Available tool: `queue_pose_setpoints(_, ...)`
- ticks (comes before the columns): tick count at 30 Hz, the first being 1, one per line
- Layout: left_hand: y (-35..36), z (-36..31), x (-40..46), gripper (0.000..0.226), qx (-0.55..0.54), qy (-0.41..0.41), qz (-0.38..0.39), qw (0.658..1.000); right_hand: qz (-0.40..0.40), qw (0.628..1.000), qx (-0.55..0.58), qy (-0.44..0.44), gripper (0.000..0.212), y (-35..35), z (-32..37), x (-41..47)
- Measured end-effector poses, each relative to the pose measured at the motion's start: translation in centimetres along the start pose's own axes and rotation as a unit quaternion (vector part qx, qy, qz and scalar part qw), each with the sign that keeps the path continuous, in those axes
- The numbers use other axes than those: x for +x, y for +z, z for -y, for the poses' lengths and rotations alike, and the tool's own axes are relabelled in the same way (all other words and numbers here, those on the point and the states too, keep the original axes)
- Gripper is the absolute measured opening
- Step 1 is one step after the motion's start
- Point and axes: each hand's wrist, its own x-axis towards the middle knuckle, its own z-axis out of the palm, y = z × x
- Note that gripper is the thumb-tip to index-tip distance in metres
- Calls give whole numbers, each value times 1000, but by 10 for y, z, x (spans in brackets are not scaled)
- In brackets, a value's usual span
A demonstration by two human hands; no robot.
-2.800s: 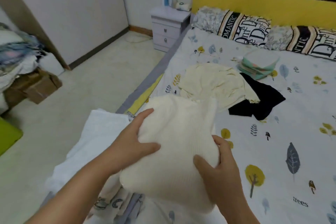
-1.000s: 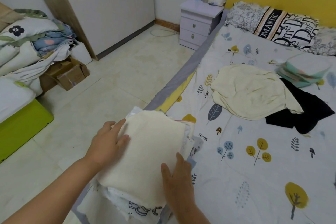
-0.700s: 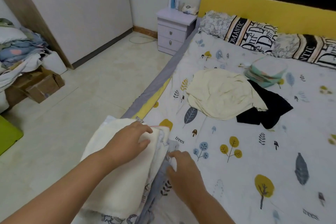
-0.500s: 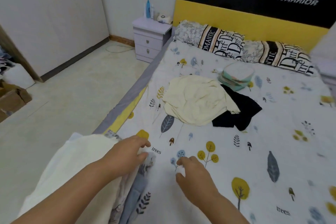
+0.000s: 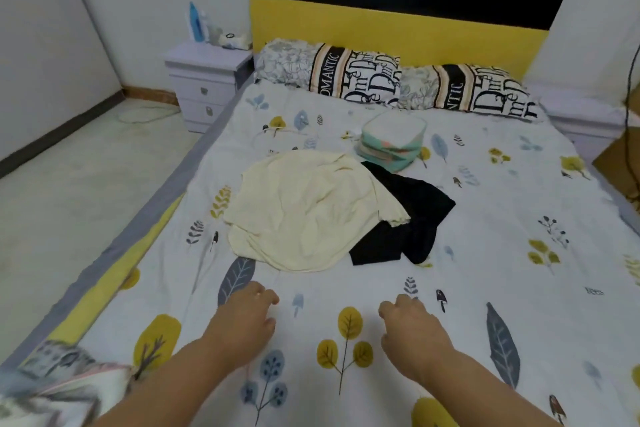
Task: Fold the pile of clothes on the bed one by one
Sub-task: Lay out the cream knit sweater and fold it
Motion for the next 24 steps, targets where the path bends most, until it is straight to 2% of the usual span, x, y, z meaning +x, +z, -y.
queue_pose_setpoints(6,50,13,91,62,44,-46,11,998,-5,1000,-17,-9,37,39,-9,75)
queue_pose_setpoints(9,72,19,133,68,99,-64,-10,993,-8,1000,-11,-19,39,66,-17,97)
queue_pose_setpoints(13,91,25,172,55,172,-98,11,980,-3,999,31,-22,44,99,-30,104)
queue_pose_setpoints(16,92,25,181,39,243,-65,9,968,-4,999,38,-29,43,115,-39,97)
queue_pose_setpoints(18,83,19,176,29,210,-21,-4,978,-7,998,54,-25,44,122,-41,87)
queue_pose_setpoints(21,63,1,149,12,46,41,21,998,-10,996,87,-26,49,124,-35,69)
queue_pose_setpoints(24,39,-21,105,22,-76,61,93,991,-25,990,134,-34,59,107,-20,49)
